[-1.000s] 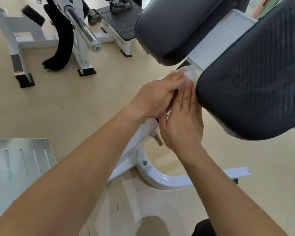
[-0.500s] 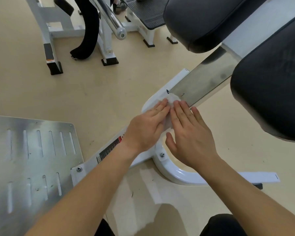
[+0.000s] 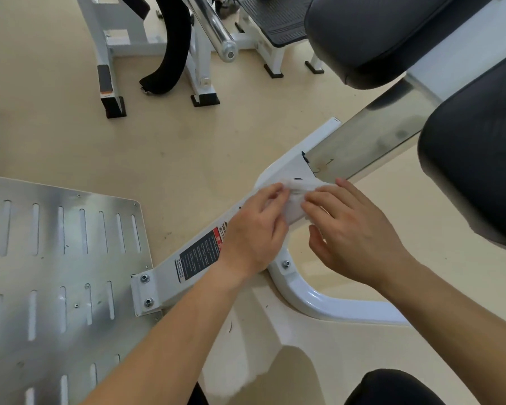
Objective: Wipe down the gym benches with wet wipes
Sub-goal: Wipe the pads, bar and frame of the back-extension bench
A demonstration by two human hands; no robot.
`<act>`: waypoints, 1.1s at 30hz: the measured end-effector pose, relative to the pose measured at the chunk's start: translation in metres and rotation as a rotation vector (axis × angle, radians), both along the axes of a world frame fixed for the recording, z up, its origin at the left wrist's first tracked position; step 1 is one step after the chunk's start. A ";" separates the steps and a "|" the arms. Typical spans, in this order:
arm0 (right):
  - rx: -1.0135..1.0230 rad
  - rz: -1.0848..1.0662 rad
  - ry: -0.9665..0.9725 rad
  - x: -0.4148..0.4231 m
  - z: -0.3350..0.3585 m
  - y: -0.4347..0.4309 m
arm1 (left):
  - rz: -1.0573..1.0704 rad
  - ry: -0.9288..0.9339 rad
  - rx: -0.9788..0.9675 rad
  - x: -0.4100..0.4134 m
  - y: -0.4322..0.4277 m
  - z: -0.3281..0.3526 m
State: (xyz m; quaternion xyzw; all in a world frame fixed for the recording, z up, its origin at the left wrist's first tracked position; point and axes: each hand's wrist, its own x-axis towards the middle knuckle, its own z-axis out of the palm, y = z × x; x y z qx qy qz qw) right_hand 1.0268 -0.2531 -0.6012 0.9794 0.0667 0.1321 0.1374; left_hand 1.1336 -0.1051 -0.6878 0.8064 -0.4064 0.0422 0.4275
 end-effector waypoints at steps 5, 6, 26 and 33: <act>-0.045 -0.052 0.135 0.008 0.005 -0.010 | -0.051 0.082 0.093 0.007 -0.009 0.003; -0.064 -0.071 0.171 0.014 0.006 -0.011 | -0.050 0.091 0.097 0.012 -0.012 0.004; -0.133 -0.001 0.230 0.003 0.003 0.004 | 0.091 -0.070 0.083 -0.020 0.012 -0.013; -0.215 -0.106 0.293 -0.001 0.007 -0.006 | -0.060 -0.033 0.206 -0.005 -0.005 -0.021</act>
